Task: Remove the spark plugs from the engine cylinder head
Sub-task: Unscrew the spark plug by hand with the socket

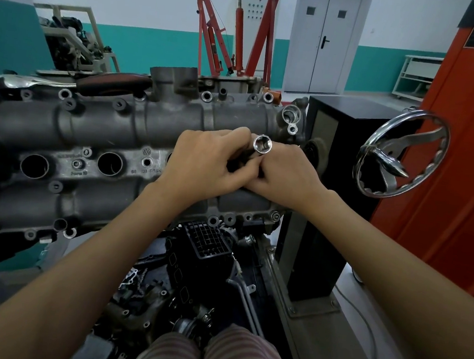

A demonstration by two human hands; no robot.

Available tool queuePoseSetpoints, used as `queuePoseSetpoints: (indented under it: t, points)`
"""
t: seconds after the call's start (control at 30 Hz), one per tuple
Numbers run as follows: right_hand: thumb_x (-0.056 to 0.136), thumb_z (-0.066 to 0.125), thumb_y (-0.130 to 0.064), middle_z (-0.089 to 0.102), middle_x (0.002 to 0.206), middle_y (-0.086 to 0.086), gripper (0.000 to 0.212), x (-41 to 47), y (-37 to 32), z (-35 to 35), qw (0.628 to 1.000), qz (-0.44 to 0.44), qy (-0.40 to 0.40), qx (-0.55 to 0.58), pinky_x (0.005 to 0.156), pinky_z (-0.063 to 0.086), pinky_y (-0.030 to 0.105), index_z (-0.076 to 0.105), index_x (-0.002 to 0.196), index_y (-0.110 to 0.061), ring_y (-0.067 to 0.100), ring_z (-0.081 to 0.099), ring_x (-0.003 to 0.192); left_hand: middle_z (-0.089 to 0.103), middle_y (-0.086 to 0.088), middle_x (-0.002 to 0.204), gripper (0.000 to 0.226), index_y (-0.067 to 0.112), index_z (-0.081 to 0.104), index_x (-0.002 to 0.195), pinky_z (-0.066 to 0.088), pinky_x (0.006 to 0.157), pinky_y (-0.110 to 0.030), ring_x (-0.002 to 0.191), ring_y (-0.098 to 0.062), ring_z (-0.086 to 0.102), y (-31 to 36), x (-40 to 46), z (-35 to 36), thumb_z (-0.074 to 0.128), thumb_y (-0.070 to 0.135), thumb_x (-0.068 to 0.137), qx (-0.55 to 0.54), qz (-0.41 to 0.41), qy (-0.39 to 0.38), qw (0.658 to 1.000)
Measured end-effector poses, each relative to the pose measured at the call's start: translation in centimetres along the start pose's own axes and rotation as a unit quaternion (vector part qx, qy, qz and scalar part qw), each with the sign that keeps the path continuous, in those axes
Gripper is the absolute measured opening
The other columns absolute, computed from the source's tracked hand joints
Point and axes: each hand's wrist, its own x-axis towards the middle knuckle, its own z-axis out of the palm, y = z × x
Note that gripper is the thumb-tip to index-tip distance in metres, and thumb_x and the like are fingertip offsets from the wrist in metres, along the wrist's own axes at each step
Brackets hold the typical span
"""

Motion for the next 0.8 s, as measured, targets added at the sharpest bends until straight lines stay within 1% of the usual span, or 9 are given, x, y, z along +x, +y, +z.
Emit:
queuePoseSetpoints:
  t: [0.17,0.27,0.33,0.43,0.57,0.63,0.7,0.73,0.8]
  points:
    - [0.079,0.051,-0.042,0.061,0.056,0.005,0.035,0.1,0.12,0.03,1.0,0.013,0.0,-0.011,0.048,0.03,0.023,0.063,0.071,-0.01,0.024,0.058,0.052,0.057,-0.001,0.047,0.041,0.01,0.058,0.058,0.038,0.036,-0.031,0.042,-0.022,0.055,-0.35,-0.2,0.13,0.052,0.039,0.087,0.033,0.014,0.023,0.999]
    - [0.079,0.044,-0.037,0.059,0.052,0.005,0.036,0.03,0.05,-0.04,0.999,-0.001,0.029,-0.018,0.043,0.023,0.019,0.065,0.067,-0.009,0.025,0.056,0.045,0.056,-0.001,0.047,0.051,0.009,0.061,0.057,0.039,0.039,-0.034,0.042,-0.02,0.053,-0.47,-0.15,0.07,0.048,0.046,0.089,0.018,0.009,0.008,1.0]
    - [0.079,0.041,-0.034,0.06,0.054,0.008,0.038,0.05,-0.19,-0.03,0.999,-0.006,0.028,-0.023,0.043,0.03,0.02,0.064,0.07,-0.006,0.027,0.056,0.045,0.057,-0.001,0.05,0.052,0.007,0.064,0.063,0.041,0.042,-0.037,0.046,-0.019,0.054,-0.43,-0.12,0.03,0.044,0.048,0.09,-0.001,0.0,-0.012,1.0]
    - [0.075,0.042,-0.032,0.061,0.055,0.008,0.037,-0.01,-0.27,-0.01,0.999,-0.022,0.035,-0.019,0.046,0.03,0.02,0.063,0.07,-0.003,0.025,0.057,0.045,0.057,0.003,0.055,0.041,0.008,0.062,0.069,0.042,0.043,-0.037,0.05,-0.016,0.054,-0.24,-0.1,-0.07,0.044,0.04,0.087,-0.027,-0.001,-0.025,0.999]
    - [0.074,0.039,-0.042,0.064,0.066,0.006,0.045,-0.04,-0.07,0.04,1.0,0.001,0.017,-0.004,0.05,0.03,0.021,0.062,0.084,-0.005,0.026,0.06,0.056,0.043,0.013,0.055,0.025,0.014,0.051,0.064,0.035,0.041,-0.027,0.048,-0.01,0.041,-0.06,0.02,-0.07,0.048,0.032,0.082,-0.03,-0.001,-0.018,0.999]
    - [0.075,0.04,-0.042,0.059,0.056,0.004,0.036,-0.06,-0.01,0.03,1.0,-0.003,0.016,-0.006,0.045,0.024,0.019,0.058,0.071,-0.011,0.023,0.055,0.048,0.048,0.007,0.049,0.032,0.01,0.053,0.061,0.035,0.04,-0.028,0.043,-0.015,0.046,-0.26,-0.12,0.03,0.048,0.033,0.083,-0.021,-0.001,-0.012,1.0]
    - [0.077,0.043,-0.042,0.052,0.047,0.0,0.028,-0.02,-0.05,-0.07,1.0,0.0,0.015,-0.008,0.042,0.018,0.015,0.046,0.059,-0.021,0.018,0.049,0.042,0.054,-0.001,0.047,0.046,0.006,0.061,0.06,0.039,0.04,-0.033,0.042,-0.02,0.051,-0.51,-0.18,0.12,0.046,0.041,0.087,-0.008,-0.004,-0.016,1.0]
    - [0.078,0.043,-0.041,0.053,0.047,-0.001,0.029,-0.01,-0.01,-0.05,1.0,0.004,0.018,-0.012,0.042,0.019,0.016,0.046,0.057,-0.021,0.017,0.049,0.042,0.055,-0.003,0.046,0.052,0.006,0.063,0.06,0.039,0.04,-0.035,0.042,-0.021,0.052,-0.57,-0.16,0.13,0.044,0.045,0.088,-0.004,-0.005,-0.02,1.0]
    - [0.079,0.043,-0.038,0.057,0.049,0.001,0.035,-0.08,0.16,0.14,0.999,0.006,0.027,-0.025,0.044,0.024,0.019,0.059,0.059,-0.014,0.019,0.053,0.043,0.055,-0.004,0.046,0.059,0.006,0.065,0.06,0.04,0.042,-0.038,0.043,-0.02,0.052,-0.7,-0.15,0.08,0.042,0.052,0.089,-0.005,-0.006,-0.027,1.0]
